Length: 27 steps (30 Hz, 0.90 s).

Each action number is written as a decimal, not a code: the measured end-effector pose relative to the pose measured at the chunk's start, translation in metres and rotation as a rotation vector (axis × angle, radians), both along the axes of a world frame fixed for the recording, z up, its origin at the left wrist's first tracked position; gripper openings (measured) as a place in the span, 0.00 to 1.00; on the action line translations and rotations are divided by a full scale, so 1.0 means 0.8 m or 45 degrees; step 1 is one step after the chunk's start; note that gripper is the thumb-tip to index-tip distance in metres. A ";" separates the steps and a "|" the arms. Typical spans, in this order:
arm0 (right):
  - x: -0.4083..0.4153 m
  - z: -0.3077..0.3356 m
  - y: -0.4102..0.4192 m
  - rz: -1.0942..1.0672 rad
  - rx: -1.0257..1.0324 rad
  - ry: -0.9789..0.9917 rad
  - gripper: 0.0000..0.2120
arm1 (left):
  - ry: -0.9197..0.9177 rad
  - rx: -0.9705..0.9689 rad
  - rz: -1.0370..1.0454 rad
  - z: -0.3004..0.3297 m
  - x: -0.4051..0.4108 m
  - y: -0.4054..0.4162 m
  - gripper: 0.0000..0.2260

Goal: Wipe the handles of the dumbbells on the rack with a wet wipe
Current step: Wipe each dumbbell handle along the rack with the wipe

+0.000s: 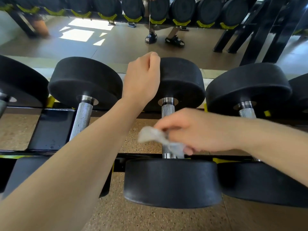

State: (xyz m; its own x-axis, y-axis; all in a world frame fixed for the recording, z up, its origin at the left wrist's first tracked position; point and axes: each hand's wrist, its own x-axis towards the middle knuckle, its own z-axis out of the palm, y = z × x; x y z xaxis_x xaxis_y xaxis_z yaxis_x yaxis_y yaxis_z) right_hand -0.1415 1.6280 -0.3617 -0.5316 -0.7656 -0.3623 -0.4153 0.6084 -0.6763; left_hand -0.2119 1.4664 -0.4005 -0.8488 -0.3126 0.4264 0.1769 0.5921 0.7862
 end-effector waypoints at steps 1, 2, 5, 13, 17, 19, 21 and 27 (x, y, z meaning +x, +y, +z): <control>-0.001 -0.011 -0.013 0.131 0.084 0.113 0.16 | -0.001 0.009 -0.005 0.000 0.000 0.000 0.19; -0.003 -0.020 -0.021 0.209 0.183 0.161 0.18 | -0.005 0.016 -0.006 0.000 0.001 0.000 0.19; -0.007 -0.025 -0.028 0.264 0.384 0.071 0.20 | -0.013 0.032 -0.006 0.000 0.001 0.000 0.19; -0.010 -0.006 0.030 -0.080 0.247 -0.235 0.18 | -0.042 0.029 -0.014 0.003 0.003 0.000 0.19; -0.003 -0.041 0.044 -0.407 0.367 -0.186 0.16 | -0.037 0.024 -0.021 0.006 0.003 0.000 0.20; -0.001 -0.052 0.037 -0.482 0.343 -0.307 0.13 | -0.045 0.024 -0.026 0.005 0.004 0.001 0.18; -0.003 -0.051 0.029 -0.507 0.342 -0.366 0.12 | -0.040 0.021 -0.036 0.005 0.004 0.001 0.18; -0.004 -0.015 0.045 -0.503 0.111 -0.615 0.11 | -0.033 0.051 -0.064 0.005 0.003 -0.001 0.19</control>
